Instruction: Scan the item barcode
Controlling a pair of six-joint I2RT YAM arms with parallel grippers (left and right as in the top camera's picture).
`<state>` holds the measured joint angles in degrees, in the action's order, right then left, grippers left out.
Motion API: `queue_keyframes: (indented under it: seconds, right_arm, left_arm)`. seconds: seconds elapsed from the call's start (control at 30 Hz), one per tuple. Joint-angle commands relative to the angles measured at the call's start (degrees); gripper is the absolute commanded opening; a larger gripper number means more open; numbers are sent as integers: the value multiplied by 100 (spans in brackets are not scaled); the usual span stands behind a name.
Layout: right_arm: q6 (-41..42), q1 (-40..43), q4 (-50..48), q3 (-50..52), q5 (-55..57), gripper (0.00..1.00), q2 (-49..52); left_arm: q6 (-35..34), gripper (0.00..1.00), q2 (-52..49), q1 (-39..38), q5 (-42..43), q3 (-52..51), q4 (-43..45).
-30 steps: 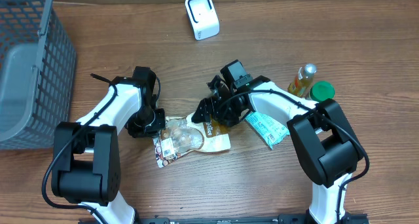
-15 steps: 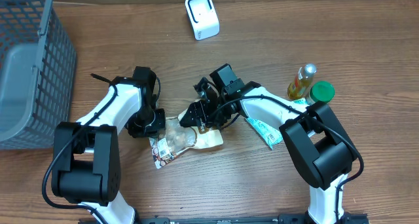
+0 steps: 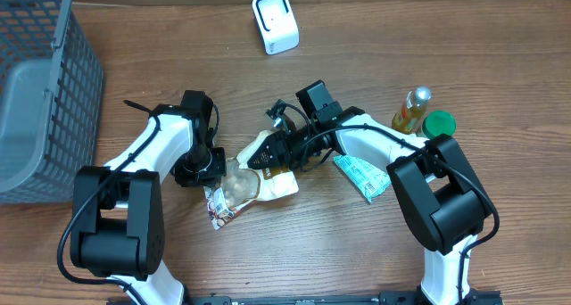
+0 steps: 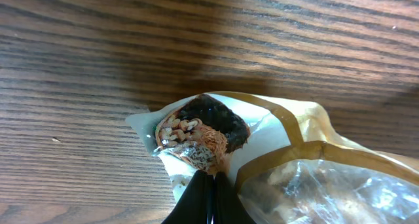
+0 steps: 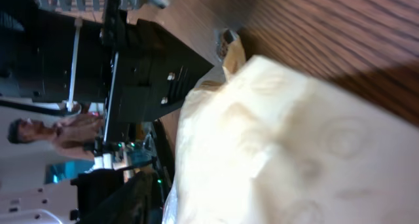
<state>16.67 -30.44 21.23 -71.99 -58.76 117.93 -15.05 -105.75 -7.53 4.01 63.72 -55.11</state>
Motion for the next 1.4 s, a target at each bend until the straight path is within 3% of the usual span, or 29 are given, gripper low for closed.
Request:
queue_keyframes:
  seconds: [0.0,0.17,0.23,0.3,0.33,0.37,0.47,0.6,0.67,0.77,0.87,1.0,1.2,1.37]
  right_arm:
    - [-39,48,-7,2,-133,41,72]
    - [-44,46,-9,2,-42,19,72]
    - [-46,46,-9,2,280,17,72]
    - [-44,46,-7,2,428,19,72]
    - [-46,44,-9,2,503,33,72]
    - [-46,42,-9,2,592,40,72]
    - [-44,-76,96,4,1370,45,72]
    - [-42,-380,-7,4,1742,45,76]
    - [-42,-468,-66,2,1869,35,76]
    - [-39,-444,-76,2,1816,9,70]
    - [-50,-275,-76,-9,1434,4,-22]
    - [-529,44,-57,-9,1001,4,-426]
    - [-824,382,37,-127,988,4,-1228]
    - [-1174,544,1143,-1185,1257,4,-1401]
  left_arm:
    - [-37,4,11,-39,48,-35,55]
    - [-37,4,11,-39,50,-35,103]
    - [-39,4,11,-39,52,-35,122]
    - [-39,4,11,-39,52,-35,131]
    - [-39,4,11,-39,55,-35,136]
    - [-39,5,11,-39,55,-35,136]
    - [-39,4,11,-39,52,-35,140]
    - [-39,5,11,-39,52,-35,144]
    - [-39,4,11,-39,52,-35,146]
    - [-37,4,11,-39,50,-35,146]
    - [-13,4,24,-37,52,44,122]
    - [96,4,190,0,175,662,-101]
    - [225,4,647,426,520,2509,-732]
    - [308,4,715,651,-570,3362,-887]
